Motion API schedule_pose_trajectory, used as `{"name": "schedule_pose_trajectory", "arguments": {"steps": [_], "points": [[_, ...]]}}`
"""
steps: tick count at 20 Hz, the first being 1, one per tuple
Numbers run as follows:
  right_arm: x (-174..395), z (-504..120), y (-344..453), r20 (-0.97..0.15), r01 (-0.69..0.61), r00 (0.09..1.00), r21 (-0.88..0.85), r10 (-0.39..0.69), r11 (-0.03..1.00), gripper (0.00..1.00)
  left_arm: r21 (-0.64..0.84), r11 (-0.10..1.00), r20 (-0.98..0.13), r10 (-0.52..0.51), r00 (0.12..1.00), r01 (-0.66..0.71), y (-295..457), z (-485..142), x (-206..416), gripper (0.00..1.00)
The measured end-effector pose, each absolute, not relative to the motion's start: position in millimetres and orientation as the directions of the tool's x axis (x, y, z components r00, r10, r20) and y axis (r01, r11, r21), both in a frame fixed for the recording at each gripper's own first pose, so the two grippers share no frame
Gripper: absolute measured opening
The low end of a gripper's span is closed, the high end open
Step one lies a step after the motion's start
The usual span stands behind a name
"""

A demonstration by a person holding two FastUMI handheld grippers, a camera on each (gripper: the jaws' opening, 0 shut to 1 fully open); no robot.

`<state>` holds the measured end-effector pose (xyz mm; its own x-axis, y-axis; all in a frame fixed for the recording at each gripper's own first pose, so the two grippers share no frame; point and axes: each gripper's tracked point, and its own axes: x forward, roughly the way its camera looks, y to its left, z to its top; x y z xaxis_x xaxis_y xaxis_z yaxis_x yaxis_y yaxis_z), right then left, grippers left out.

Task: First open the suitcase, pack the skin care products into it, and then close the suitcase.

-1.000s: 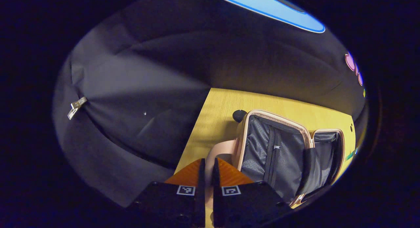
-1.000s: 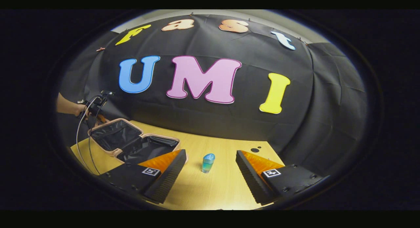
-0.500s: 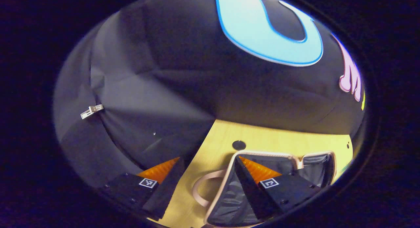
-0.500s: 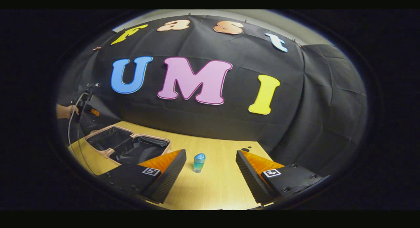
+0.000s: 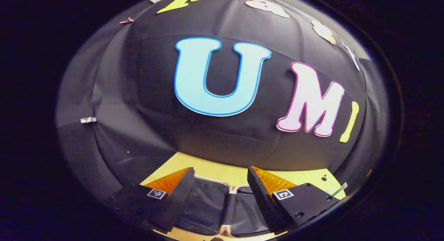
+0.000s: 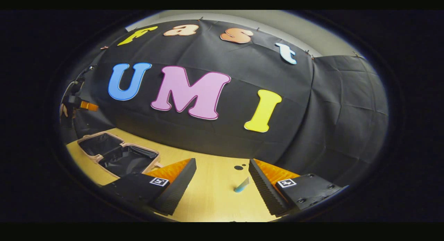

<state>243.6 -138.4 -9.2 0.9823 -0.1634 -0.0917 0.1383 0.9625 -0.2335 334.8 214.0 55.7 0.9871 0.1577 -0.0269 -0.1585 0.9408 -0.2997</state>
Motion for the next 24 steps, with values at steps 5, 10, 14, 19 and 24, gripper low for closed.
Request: {"name": "schedule_pose_trajectory", "arguments": {"steps": [5,10,14,19,24], "points": [[245,-13,-163,-0.099,0.136,0.982,-0.221,-0.161,0.966,0.97,-0.252,0.967,-0.010,0.044,0.999,-0.046,87,29,338,0.96],[256,-26,-185,-0.126,0.114,0.982,-0.199,-0.140,0.973,0.97,-0.327,0.945,-0.091,-0.050,0.995,0.018,-30,-32,349,0.96],[268,-52,-209,-0.147,0.129,0.977,-0.173,-0.155,0.976,0.97,-0.282,0.952,-0.116,-0.157,0.981,0.119,-113,-69,362,0.97],[273,-93,-232,-0.212,0.144,0.962,-0.144,-0.173,0.979,0.97,-0.232,0.956,-0.193,-0.225,0.955,0.178,-175,-111,388,0.96],[283,-141,-249,-0.287,0.142,0.942,-0.122,-0.172,0.982,0.97,-0.145,0.975,-0.216,-0.199,0.956,0.170,-209,-132,438,0.97]]}}
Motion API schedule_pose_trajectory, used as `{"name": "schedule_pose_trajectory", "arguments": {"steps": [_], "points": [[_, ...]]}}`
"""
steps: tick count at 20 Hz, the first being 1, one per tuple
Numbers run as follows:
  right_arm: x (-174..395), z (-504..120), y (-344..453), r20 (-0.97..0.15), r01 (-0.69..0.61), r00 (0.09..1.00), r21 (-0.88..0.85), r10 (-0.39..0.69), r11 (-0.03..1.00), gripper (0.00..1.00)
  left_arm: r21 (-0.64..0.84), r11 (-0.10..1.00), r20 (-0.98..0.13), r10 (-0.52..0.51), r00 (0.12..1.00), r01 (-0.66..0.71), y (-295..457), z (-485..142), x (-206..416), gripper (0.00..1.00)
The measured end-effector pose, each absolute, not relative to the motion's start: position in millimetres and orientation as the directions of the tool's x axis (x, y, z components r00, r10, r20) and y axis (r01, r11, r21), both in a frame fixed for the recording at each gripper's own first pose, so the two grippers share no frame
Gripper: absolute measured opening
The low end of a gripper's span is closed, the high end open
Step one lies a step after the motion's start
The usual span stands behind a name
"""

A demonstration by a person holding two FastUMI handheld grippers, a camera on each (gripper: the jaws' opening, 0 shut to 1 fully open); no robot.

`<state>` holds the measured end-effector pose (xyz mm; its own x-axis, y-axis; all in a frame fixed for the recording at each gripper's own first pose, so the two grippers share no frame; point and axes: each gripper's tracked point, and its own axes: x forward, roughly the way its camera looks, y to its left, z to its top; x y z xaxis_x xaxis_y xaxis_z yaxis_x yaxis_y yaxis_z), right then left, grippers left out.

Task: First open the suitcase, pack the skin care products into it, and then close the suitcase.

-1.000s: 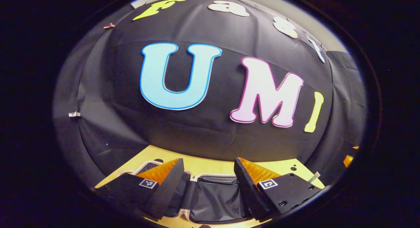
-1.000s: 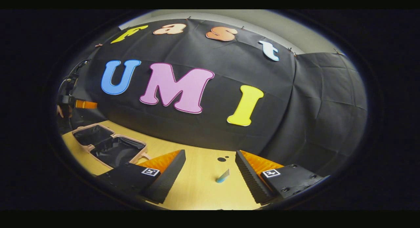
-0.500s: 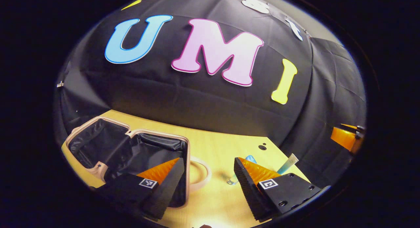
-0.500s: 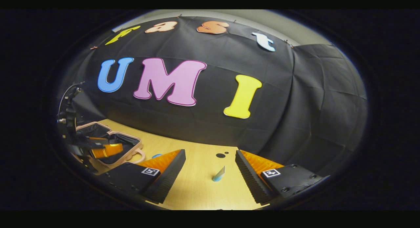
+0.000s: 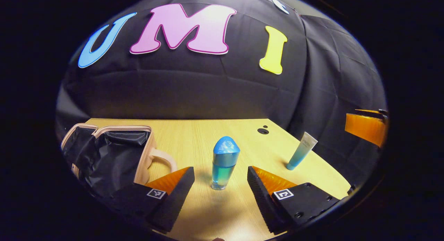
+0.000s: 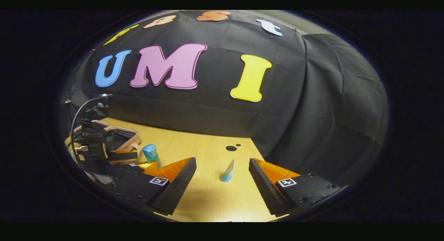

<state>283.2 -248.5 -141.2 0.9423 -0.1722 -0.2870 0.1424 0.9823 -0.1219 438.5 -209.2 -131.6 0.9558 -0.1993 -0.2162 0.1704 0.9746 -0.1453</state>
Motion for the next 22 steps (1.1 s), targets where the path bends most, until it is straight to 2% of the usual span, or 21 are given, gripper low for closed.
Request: {"name": "schedule_pose_trajectory", "arguments": {"steps": [7,13,16,18,19,22], "points": [[313,-204,-265,-0.368,0.164,0.914,-0.051,-0.171,0.985,0.97,-0.114,0.985,-0.254,-0.153,0.955,0.128,-228,-156,488,0.95],[346,-248,-277,-0.431,0.199,0.883,-0.007,-0.183,0.980,0.97,-0.135,0.986,-0.287,-0.130,0.949,0.094,-225,-166,490,0.75],[366,-272,-286,-0.450,0.229,0.870,0.009,-0.200,0.973,0.95,-0.137,0.984,-0.295,-0.147,0.944,0.111,-227,-169,489,0.51],[378,-287,-291,-0.464,0.250,0.859,0.013,-0.216,0.968,0.97,-0.126,0.985,-0.294,-0.154,0.943,0.121,-226,-168,489,0.53],[380,-296,-292,-0.478,0.259,0.851,0.024,-0.217,0.966,0.98,-0.121,0.985,-0.292,-0.155,0.944,0.124,-227,-168,489,0.50],[389,-320,-295,-0.511,0.273,0.830,0.022,-0.224,0.962,0.97,-0.117,0.985,-0.293,-0.156,0.943,0.127,-227,-169,488,0.50]]}}
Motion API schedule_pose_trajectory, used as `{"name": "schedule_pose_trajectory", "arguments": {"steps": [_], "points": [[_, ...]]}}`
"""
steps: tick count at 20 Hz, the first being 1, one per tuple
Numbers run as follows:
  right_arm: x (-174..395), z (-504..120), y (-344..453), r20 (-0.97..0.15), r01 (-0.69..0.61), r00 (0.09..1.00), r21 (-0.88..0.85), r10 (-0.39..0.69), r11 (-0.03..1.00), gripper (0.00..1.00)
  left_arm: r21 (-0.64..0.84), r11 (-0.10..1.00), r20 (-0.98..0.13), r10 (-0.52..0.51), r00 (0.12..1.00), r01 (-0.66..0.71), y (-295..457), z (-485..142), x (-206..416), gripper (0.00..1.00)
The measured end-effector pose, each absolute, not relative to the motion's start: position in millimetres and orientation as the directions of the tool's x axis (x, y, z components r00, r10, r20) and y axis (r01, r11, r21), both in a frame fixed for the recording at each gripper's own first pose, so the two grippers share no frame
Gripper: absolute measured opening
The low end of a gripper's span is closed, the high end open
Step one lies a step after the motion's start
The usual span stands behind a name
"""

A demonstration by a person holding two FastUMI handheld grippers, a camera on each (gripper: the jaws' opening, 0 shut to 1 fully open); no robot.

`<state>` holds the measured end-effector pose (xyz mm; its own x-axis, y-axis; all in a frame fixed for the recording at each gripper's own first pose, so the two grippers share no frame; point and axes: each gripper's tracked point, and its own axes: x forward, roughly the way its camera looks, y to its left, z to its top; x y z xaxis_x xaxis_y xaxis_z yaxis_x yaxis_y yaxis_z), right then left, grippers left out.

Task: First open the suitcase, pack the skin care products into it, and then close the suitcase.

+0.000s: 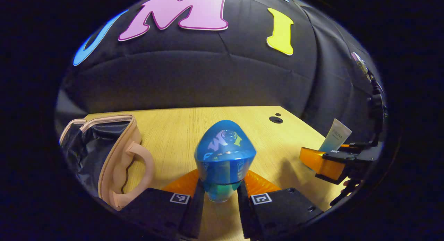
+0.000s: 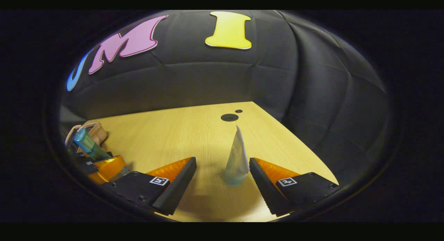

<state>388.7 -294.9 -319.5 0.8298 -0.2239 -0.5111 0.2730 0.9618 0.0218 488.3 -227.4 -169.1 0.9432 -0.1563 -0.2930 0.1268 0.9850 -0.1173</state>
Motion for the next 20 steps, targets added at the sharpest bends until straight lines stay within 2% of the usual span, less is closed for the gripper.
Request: {"name": "schedule_pose_trajectory", "arguments": {"steps": [1,2,4,7,8,9,11,12,13,14,15,20], "points": [[391,-324,-296,-0.513,0.269,0.828,0.012,-0.225,0.963,0.99,-0.117,0.985,-0.295,-0.158,0.942,0.129,-228,-169,488,0.50],[391,-325,-297,-0.516,0.269,0.825,0.000,-0.231,0.963,0.91,-0.119,0.984,-0.299,-0.161,0.941,0.131,-227,-170,488,0.50],[395,-325,-297,-0.509,0.254,0.832,-0.008,-0.223,0.967,0.43,-0.130,0.984,-0.301,-0.158,0.941,0.124,-227,-171,487,0.50],[390,-325,-289,-0.512,0.206,0.839,-0.018,-0.186,0.978,0.37,-0.122,0.982,-0.294,-0.177,0.939,0.147,-230,-170,486,0.50],[387,-323,-284,-0.512,0.191,0.842,-0.015,-0.171,0.982,0.30,-0.126,0.979,-0.289,-0.192,0.938,0.161,-233,-169,486,0.50],[386,-322,-277,-0.513,0.171,0.846,0.001,-0.146,0.985,0.34,-0.136,0.977,-0.283,-0.198,0.938,0.165,-234,-168,484,0.49],[383,-311,-267,-0.499,0.143,0.859,0.012,-0.118,0.990,0.34,-0.150,0.974,-0.270,-0.207,0.940,0.171,-236,-167,481,0.48],[382,-303,-263,-0.484,0.133,0.868,0.008,-0.112,0.991,0.29,-0.149,0.973,-0.265,-0.212,0.941,0.177,-237,-165,479,0.47],[382,-293,-261,-0.465,0.124,0.878,0.005,-0.108,0.992,0.34,-0.150,0.972,-0.274,-0.216,0.937,0.180,-237,-166,475,0.47],[380,-279,-253,-0.441,0.112,0.892,0.007,-0.098,0.994,0.34,-0.159,0.971,-0.256,-0.217,0.942,0.181,-236,-161,471,0.47],[377,-270,-247,-0.429,0.103,0.899,0.011,-0.088,0.995,0.29,-0.169,0.968,-0.241,-0.224,0.944,0.186,-234,-156,469,0.47],[354,-232,-197,-0.404,0.027,0.915,0.038,-0.010,0.999,0.34,-0.168,0.968,-0.170,-0.213,0.962,0.185,-206,-117,444,0.47]]}}
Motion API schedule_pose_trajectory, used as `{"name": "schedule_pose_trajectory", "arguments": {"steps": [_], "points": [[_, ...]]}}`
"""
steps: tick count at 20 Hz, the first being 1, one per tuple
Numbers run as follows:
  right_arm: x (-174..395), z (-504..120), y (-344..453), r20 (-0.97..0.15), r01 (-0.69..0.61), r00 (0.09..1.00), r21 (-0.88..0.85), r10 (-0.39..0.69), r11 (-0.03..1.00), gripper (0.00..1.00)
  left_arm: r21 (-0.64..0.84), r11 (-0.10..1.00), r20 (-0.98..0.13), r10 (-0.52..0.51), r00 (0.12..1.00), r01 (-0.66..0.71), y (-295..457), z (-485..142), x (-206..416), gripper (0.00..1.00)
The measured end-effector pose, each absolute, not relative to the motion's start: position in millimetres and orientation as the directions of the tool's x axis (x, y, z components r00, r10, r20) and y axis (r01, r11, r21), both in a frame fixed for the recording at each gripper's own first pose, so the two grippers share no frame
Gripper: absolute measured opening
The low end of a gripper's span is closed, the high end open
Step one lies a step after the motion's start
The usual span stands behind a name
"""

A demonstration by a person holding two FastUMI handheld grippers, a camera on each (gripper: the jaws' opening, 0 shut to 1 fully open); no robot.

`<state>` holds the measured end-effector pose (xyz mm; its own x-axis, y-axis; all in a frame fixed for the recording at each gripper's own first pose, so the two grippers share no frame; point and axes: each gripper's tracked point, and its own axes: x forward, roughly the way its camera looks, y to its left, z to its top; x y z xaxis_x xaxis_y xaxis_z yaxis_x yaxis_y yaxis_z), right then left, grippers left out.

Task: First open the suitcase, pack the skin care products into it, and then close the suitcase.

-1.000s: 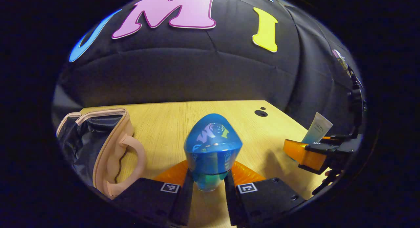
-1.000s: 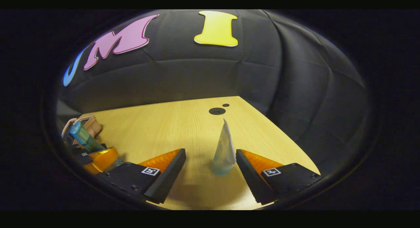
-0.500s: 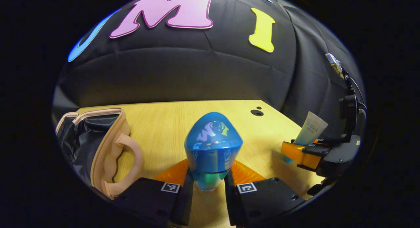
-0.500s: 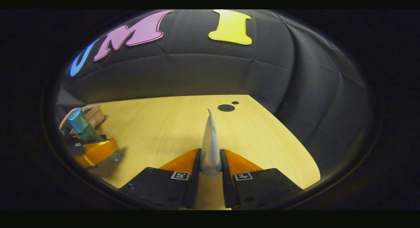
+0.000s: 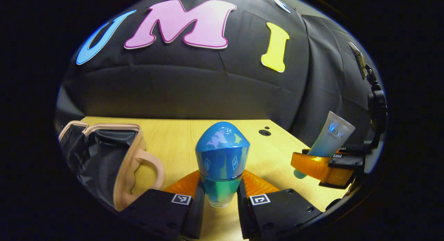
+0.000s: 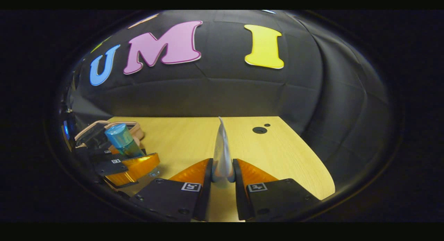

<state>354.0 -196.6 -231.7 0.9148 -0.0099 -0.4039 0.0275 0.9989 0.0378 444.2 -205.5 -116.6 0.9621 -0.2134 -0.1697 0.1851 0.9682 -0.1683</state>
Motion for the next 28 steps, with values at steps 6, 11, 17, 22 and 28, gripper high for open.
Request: {"name": "schedule_pose_trajectory", "arguments": {"steps": [6,11,17,22,28], "points": [[343,-180,-105,-0.364,-0.107,0.924,0.052,0.118,0.993,0.34,-0.164,0.986,-0.149,-0.062,0.987,0.037,-92,-70,397,0.46],[344,-155,-15,-0.341,-0.214,0.912,0.082,0.229,0.973,0.34,-0.143,0.984,-0.237,0.068,0.969,-0.104,20,-90,380,0.46],[350,-148,68,-0.358,-0.271,0.885,0.119,0.296,0.955,0.34,-0.089,0.988,-0.453,0.071,0.889,-0.125,92,-159,395,0.43],[342,-145,70,-0.366,-0.269,0.886,0.097,0.286,0.958,0.34,-0.035,0.997,-0.605,0.037,0.795,-0.074,97,-197,411,0.50],[335,-144,40,-0.380,-0.218,0.896,0.076,0.231,0.973,0.34,-0.004,0.999,-0.694,0.021,0.719,-0.034,91,-211,438,0.50]]}}
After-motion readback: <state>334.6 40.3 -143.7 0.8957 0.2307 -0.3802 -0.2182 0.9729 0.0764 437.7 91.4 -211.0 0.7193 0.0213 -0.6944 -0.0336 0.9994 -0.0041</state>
